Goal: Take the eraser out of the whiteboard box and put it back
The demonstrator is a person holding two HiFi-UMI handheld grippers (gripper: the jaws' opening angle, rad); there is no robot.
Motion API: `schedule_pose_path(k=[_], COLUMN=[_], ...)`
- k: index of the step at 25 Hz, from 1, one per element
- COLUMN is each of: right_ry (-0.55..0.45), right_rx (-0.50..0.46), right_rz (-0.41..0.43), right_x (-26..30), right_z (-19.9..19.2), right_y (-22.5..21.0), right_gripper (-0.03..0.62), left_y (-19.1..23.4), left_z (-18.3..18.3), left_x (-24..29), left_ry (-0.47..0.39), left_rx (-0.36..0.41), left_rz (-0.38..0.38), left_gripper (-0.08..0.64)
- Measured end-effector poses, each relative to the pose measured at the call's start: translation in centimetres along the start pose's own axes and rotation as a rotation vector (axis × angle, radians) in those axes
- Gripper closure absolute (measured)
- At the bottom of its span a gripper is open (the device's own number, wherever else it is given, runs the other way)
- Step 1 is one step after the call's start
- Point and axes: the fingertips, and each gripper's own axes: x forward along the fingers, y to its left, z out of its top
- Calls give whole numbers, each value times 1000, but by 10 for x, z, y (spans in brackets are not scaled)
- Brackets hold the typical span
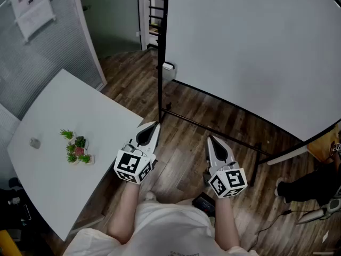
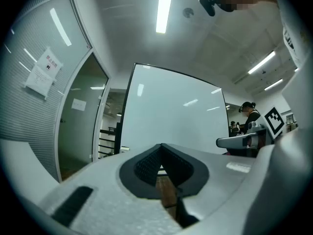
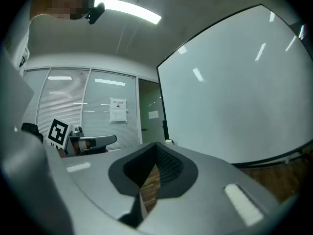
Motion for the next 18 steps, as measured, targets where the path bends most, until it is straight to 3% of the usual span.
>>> schedule_pose_path(k=[8,15,16,17,18], right_ry=[19,-38,-43,-34,-15], right_rx=[-10,17,32,40,42], right_rz=[-65,-75,-69,-60,-51], right_x=[32,38,39,42,45], right_z=[-8,3,2,0,-4], right_y=[43,52,53,54,56], right_gripper=[581,581,581,506,377], left_y=[72,80,77,75,73], left_z=[-5,-10,-12,-15,-17], left_x=[-39,-37,-34,-31,-28], left_ry=[5,33,44,57,71], left_rx=[-54,-106,-108,-110,-112], left_rz=[45,-5,-25,-45,-60], left_gripper=[557,555,506,341,218])
